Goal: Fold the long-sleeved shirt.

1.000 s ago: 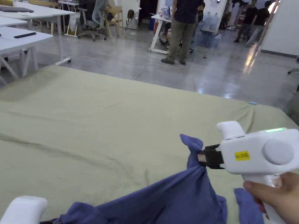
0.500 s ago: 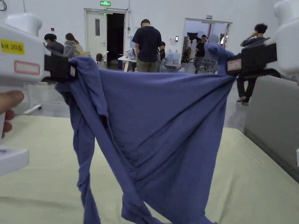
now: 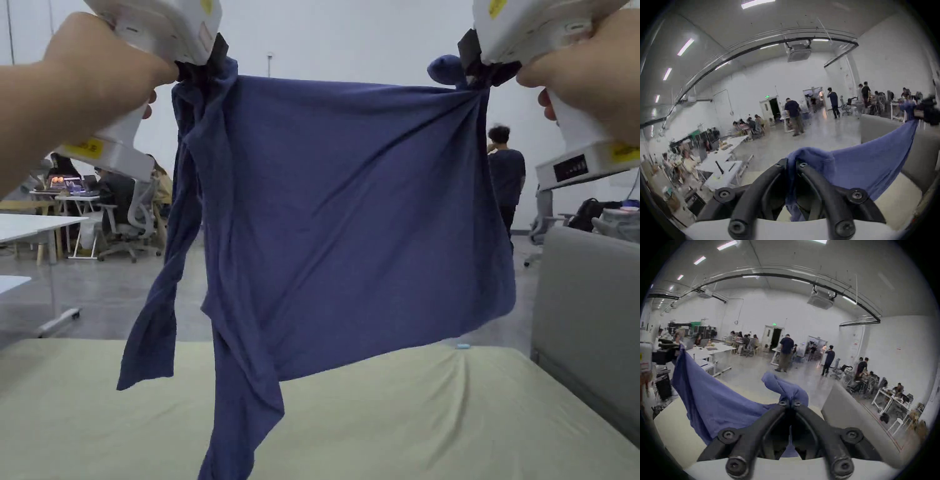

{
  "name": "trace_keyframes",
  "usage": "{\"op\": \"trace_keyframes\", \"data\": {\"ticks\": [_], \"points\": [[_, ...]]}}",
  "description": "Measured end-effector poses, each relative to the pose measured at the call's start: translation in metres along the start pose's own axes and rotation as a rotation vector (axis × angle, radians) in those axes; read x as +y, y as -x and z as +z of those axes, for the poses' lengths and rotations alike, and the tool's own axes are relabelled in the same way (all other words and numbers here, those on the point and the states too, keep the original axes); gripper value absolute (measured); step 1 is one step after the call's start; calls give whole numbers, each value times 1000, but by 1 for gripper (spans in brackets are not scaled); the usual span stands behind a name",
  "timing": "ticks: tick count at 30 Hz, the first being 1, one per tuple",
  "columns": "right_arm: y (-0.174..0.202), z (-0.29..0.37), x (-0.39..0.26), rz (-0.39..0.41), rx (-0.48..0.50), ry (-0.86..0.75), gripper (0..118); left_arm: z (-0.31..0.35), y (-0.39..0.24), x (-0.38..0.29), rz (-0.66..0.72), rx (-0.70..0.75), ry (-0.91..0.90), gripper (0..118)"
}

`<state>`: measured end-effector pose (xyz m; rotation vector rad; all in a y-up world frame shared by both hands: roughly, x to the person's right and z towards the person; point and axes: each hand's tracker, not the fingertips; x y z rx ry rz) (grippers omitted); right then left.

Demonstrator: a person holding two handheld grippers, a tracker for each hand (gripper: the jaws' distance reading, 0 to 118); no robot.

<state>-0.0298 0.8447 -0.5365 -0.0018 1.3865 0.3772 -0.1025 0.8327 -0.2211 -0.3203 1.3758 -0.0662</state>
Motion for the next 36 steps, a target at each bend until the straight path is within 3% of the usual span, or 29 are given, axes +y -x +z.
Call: {"op": "trace_keyframes", "data": {"ticks": [3, 9, 12, 16, 23, 28, 31, 33, 36], "points": [[-4, -21, 14, -44, -20, -9, 0, 6, 1, 7, 100, 38, 10, 3], [-16, -33, 42, -97, -46, -75, 0, -2, -1, 33, -8, 84, -86, 3], [-25, -39, 45, -121, -49, -112, 0, 0, 2, 43, 18, 52, -145, 3], [-37, -56, 20, -135, -62, -93, 0, -18, 4, 21, -53, -75, -170, 3], [-24, -153, -125, -149, -12, 199, 0, -127, -36, -125, -302, -124, 163, 3], [-3, -210, -286, -236, 65, 440, 0, -184, -62, -274, -217, -192, 427, 3], [19, -207, -372, -221, 135, 531, 0, -178, -86, -354, -218, -247, 539, 2], [33, -195, -420, -192, 136, 627, 0, -170, -97, -397, -251, -271, 617, 2], [35, -160, -473, -203, 151, 645, 0, -137, -101, -443, -282, -318, 663, 2]]}}
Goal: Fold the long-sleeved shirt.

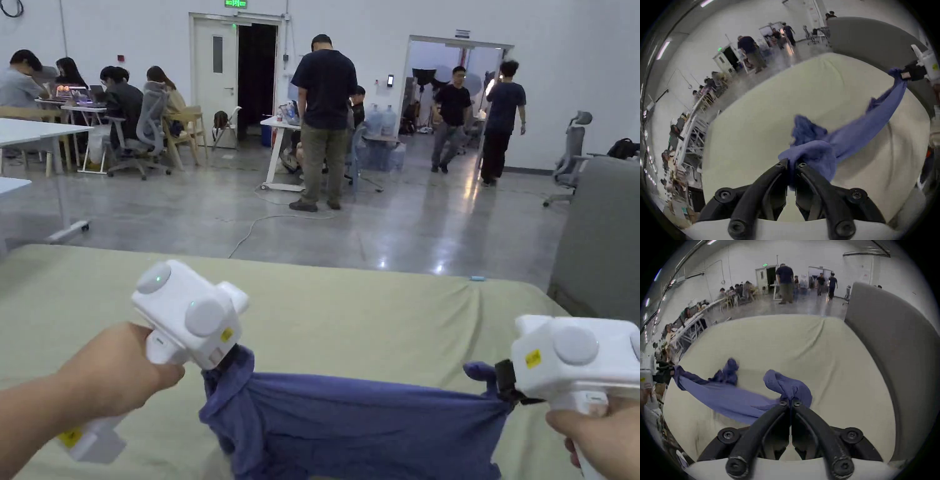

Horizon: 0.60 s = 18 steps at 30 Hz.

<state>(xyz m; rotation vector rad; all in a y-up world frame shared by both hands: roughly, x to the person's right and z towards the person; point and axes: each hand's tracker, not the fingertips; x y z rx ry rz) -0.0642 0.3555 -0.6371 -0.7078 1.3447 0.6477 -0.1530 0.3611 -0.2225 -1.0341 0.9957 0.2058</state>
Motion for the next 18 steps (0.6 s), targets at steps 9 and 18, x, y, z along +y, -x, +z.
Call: {"op": "trace_keyframes", "data": {"ticks": [9, 18], "points": [[-9, 96, -159, 55, 110, -6, 0, 108, -74, -156, -18, -104, -5, 2], [-12, 138, -315, 36, 127, 173, 0, 147, -172, -280, -94, -234, 222, 2]]}}
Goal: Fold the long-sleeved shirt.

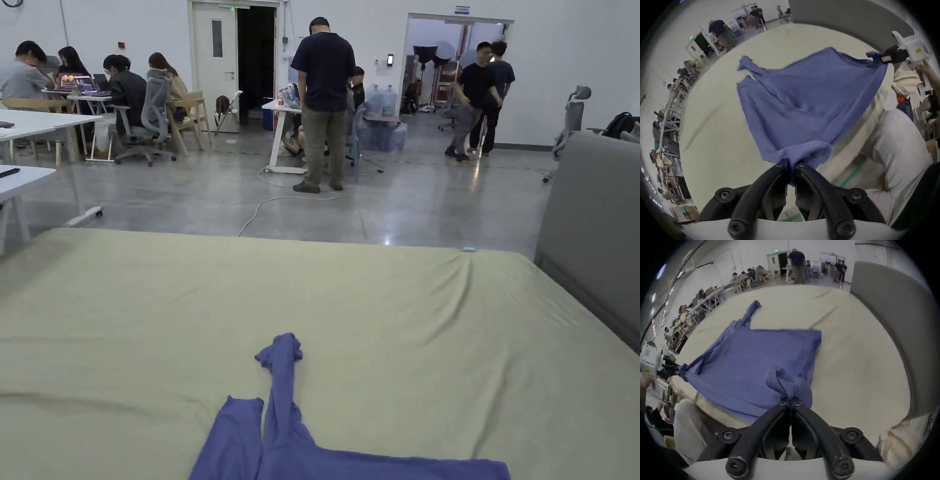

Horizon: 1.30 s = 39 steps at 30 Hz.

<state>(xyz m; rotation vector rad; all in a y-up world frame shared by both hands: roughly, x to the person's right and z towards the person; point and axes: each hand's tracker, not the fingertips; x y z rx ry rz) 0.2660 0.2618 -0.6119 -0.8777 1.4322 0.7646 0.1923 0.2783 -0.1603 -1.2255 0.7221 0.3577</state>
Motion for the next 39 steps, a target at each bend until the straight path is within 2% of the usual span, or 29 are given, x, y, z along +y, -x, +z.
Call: {"op": "trace_keyframes", "data": {"ticks": [3, 7, 9, 12, 14, 18, 19, 20, 21, 22, 23, 24, 25, 27, 29, 30, 31, 32, 34, 36, 37, 39], "points": [[-7, -20, -33, -36, 0, 67, 0, -14, -17, -13, -2, -21, 39, 2], [-9, -49, -55, -40, -24, 129, 0, -42, -26, -18, 18, -32, 69, 2], [-9, -60, -60, -29, -27, 141, 0, -59, -24, -21, 68, -81, 133, 2], [-13, -79, -68, -56, -16, 200, 0, -89, -20, -28, 154, -106, 210, 2], [-14, -87, -72, -50, -13, 190, 0, -104, -20, -34, 169, -116, 212, 2], [-25, -85, -72, -96, 22, 182, 10, -107, -17, -39, 242, -130, 180, 2], [-26, -80, -70, -104, 34, 185, 18, -106, -15, -40, 259, -138, 174, 5], [-26, -75, -67, -112, 43, 193, 34, -104, -11, -41, 267, -137, 172, 11], [-26, -65, -61, -114, 59, 203, 61, -95, -10, -43, 294, -122, 150, 27], [-24, -54, -58, -102, 43, 206, 96, -81, -8, -42, 321, -121, 139, 63], [-22, -40, -54, -54, -20, 178, 106, -66, -5, -43, 330, -130, 127, 91], [-18, -21, -52, -11, -56, 108, 107, -50, 0, -46, 366, -137, 90, 108], [-16, -4, -48, 12, -79, 44, 107, -36, 3, -49, 404, -136, 41, 112], [-11, 22, -41, -22, -53, -13, 107, -11, 9, -56, 485, -153, -93, 112], [-8, 34, -36, -66, 10, -55, 107, -4, 10, -61, 523, -161, -87, 111], [-6, 35, -35, -82, 28, -70, 105, -7, 8, -61, 537, -162, -56, 102], [-2, 33, -31, -105, 47, -65, 84, -11, 6, -64, 551, -171, 9, 57], [0, 30, -31, -117, 73, -39, 41, -19, 4, -65, 559, -164, 25, 4], [7, 20, -31, -133, 116, -7, 1, -29, 0, -65, 588, -179, 18, 0], [17, 2, -33, -117, 57, 0, 0, -36, -2, -62, 621, -213, -8, 0], [21, -2, -32, -77, 40, 10, 0, -37, -2, -57, 617, -223, -7, 0], [25, -15, -28, -71, 85, 24, 0, -40, 4, -43, 624, -215, -46, 0]]}}
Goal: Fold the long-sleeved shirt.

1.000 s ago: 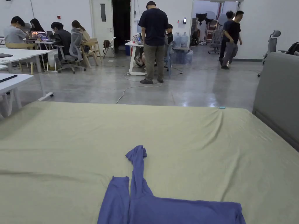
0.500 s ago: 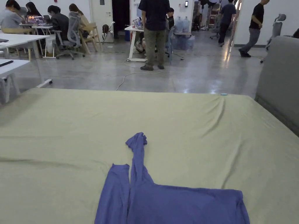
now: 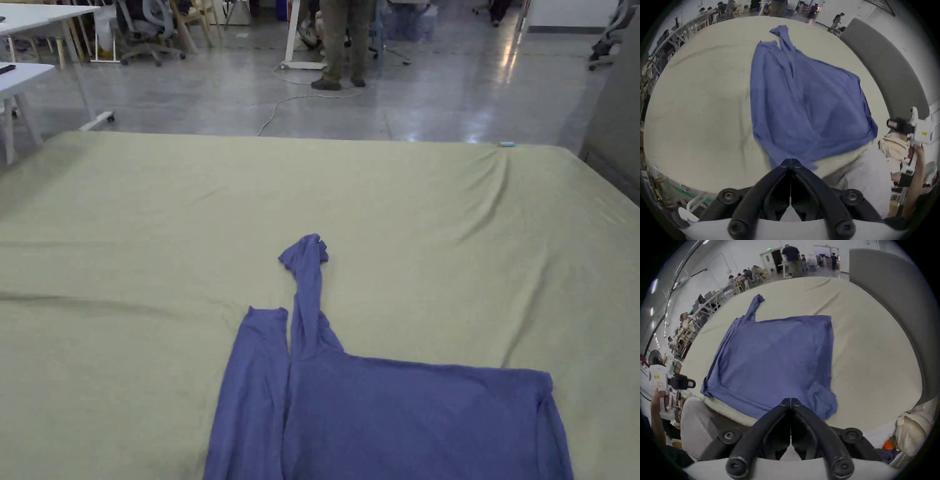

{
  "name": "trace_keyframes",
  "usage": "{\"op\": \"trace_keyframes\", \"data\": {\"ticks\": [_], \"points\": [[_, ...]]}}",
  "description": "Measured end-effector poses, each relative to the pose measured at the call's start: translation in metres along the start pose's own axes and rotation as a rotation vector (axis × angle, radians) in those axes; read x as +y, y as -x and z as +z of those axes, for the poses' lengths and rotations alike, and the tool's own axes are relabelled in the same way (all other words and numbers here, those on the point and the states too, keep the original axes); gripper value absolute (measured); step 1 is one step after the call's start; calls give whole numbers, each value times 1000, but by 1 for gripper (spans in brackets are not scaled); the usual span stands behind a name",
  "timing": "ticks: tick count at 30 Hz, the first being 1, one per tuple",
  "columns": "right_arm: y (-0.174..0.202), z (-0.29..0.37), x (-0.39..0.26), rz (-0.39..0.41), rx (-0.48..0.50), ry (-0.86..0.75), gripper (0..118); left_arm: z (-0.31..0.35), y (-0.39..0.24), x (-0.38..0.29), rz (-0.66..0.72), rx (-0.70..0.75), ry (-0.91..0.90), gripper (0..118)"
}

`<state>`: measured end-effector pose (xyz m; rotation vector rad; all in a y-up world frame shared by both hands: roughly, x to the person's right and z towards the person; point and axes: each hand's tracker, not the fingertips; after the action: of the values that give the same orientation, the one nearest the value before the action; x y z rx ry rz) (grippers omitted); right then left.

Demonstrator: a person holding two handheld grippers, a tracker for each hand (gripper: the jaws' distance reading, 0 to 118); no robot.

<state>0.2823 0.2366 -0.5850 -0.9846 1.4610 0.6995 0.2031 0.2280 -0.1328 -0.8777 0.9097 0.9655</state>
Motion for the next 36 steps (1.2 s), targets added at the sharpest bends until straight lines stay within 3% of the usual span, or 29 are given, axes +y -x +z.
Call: {"op": "trace_keyframes", "data": {"ticks": [3, 8, 15, 29, 36], "points": [[3, -9, 7, -11, 53, 3, 0, -2, 6, 37, 40, -4, -75, 0], [10, -11, 14, -5, 38, 1, 0, -9, 8, 112, 24, 32, -173, 0], [1, -17, 14, -68, 53, -11, 0, -37, 6, 196, 54, 73, -244, 0], [-5, -30, 14, -88, 50, 13, 0, -79, -1, 226, 106, 42, -226, 0], [-7, -36, 15, -100, 56, 18, 0, -126, -38, 277, 92, -16, -222, 0]]}}
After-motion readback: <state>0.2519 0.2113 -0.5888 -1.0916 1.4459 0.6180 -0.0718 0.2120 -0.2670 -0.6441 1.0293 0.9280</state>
